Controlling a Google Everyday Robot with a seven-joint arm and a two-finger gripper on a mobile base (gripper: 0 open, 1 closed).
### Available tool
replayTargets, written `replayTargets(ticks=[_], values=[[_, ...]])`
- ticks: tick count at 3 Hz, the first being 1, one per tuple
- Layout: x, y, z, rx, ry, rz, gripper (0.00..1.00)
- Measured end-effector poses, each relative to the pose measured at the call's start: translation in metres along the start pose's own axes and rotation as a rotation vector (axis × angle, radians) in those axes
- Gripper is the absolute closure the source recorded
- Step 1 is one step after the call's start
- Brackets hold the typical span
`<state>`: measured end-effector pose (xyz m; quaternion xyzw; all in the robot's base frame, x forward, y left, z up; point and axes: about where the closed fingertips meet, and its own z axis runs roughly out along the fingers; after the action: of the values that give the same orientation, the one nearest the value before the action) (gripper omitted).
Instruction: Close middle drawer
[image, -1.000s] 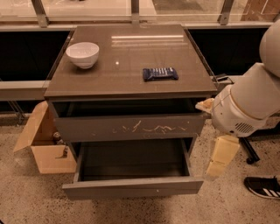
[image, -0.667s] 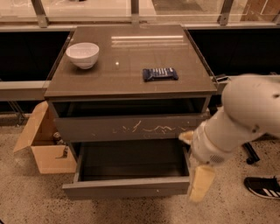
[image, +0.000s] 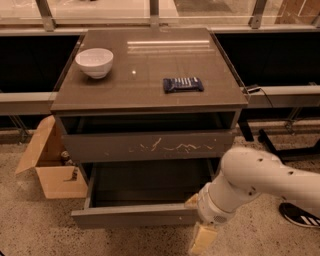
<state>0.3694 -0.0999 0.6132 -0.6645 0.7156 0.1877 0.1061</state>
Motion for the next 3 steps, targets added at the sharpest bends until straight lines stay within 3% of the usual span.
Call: replayTargets(ticks=[1,2,3], values=[[0.001,0.001,0.038,-0.029,-0.04,0.011,0.49],[0.004,-0.001,0.047,-0.036,-0.044,0.015,0.8],[0.011,-0.005,0.06,-0.052,-0.04,0.017,1.0]])
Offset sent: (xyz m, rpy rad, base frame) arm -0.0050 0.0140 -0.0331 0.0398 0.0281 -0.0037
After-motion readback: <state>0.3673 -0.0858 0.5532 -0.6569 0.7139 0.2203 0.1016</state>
